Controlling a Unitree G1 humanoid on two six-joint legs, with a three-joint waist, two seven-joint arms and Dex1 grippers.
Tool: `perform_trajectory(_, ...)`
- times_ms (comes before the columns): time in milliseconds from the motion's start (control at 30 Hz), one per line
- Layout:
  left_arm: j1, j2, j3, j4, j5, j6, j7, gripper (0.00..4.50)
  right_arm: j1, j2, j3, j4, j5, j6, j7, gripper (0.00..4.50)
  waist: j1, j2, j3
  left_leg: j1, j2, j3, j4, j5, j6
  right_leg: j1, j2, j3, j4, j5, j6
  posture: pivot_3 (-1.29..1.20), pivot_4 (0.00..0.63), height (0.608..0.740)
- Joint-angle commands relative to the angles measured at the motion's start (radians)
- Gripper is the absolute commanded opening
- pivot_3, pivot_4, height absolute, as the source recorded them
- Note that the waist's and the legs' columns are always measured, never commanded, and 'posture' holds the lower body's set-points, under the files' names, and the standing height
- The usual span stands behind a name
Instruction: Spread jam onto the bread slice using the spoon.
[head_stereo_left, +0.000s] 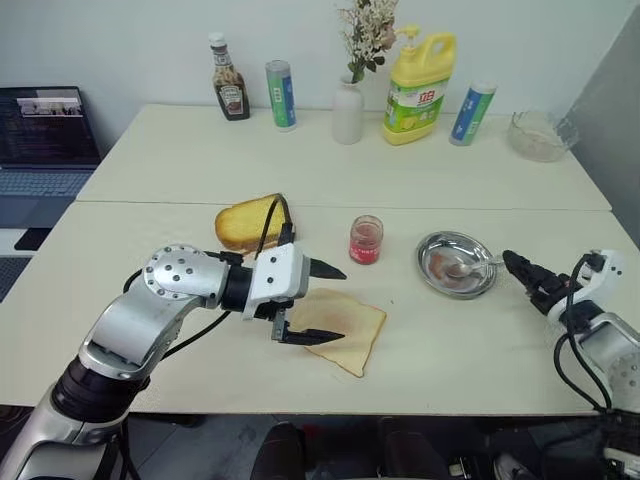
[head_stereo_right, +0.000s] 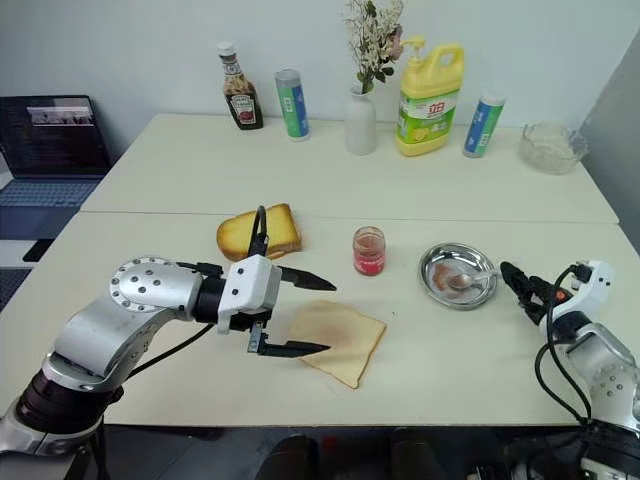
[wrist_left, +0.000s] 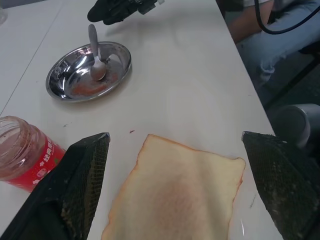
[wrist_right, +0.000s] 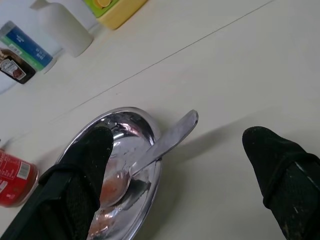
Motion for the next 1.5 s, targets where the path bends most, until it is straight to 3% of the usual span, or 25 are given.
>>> perform_trajectory(33, -0.002, -0.004, 0.009, -0.027, 0.008, -0.01, 0.015, 4.38, -0.058, -0.014, -0.019, 0.081, 0.0, -0.022, 0.037, 4.5, 0.0, 0.0, 0.0, 0.0, 0.0, 0.0, 0.0, 0.0, 0.0, 0.0, 0.0, 0.0, 0.0, 0.0, 0.0, 0.0, 0.15, 0.74)
perform_trajectory(500, -0.009, -0.015, 0.012, -0.009, 0.017, -0.004, 0.028, 4.38, -0.168, 0.037, -0.002, 0.209, -0.005, -0.042, 0.093, 4.5, 0.0, 0.002, 0.001, 0.0, 0.0, 0.0, 0.0, 0.0, 0.0, 0.0, 0.0, 0.0, 0.0, 0.002, -0.003, 0.0, 0.15, 0.74)
perform_trajectory(600, -0.009, -0.016, 0.011, -0.008, 0.022, -0.005, 0.029, 4.5, -0.171, 0.039, -0.004, 0.22, -0.013, -0.05, 0.093, 3.9, 0.0, 0.002, 0.001, 0.0, 0.0, 0.0, 0.0, 0.0, 0.0, 0.0, 0.0, 0.0, 0.0, 0.002, -0.003, 0.0, 0.15, 0.74)
perform_trajectory(933, -0.013, -0.042, 0.013, 0.022, 0.032, -0.006, 0.043, 4.5, -0.168, 0.045, -0.024, 0.204, 0.011, -0.048, 0.098, 0.21, -0.001, 0.003, 0.002, 0.0, 0.0, 0.0, 0.0, 0.0, 0.0, 0.0, 0.0, 0.0, 0.0, 0.002, -0.003, 0.0, 0.15, 0.74)
perform_trajectory(967, -0.013, -0.05, 0.021, 0.029, 0.028, 0.0, 0.054, 4.5, -0.168, 0.045, -0.03, 0.197, 0.021, -0.045, 0.096, 0.02, -0.001, 0.003, 0.001, 0.001, 0.0, 0.0, 0.0, 0.0, 0.0, 0.001, 0.0, 0.0, 0.0, 0.002, -0.003, 0.0, 0.15, 0.74)
perform_trajectory(1200, 0.006, -0.082, 0.11, 0.06, -0.031, 0.086, 0.139, 4.5, -0.142, 0.034, -0.035, 0.074, 0.06, -0.015, 0.092, 0.02, 0.001, 0.004, 0.002, 0.0, 0.0, 0.0, 0.001, 0.0, 0.0, 0.0, 0.0, -0.001, 0.0, 0.002, -0.002, 0.0, 0.15, 0.74)
perform_trajectory(1500, 0.12, 0.018, 0.176, 0.074, 0.017, 0.092, 0.168, 4.5, -0.167, 0.004, 0.027, -0.361, 0.19, 0.113, -0.009, 0.02, -0.004, 0.01, 0.006, 0.0, 0.001, -0.001, 0.0, 0.0, 0.0, -0.001, 0.001, 0.0, 0.001, 0.001, -0.002, 0.0, 0.15, 0.74)
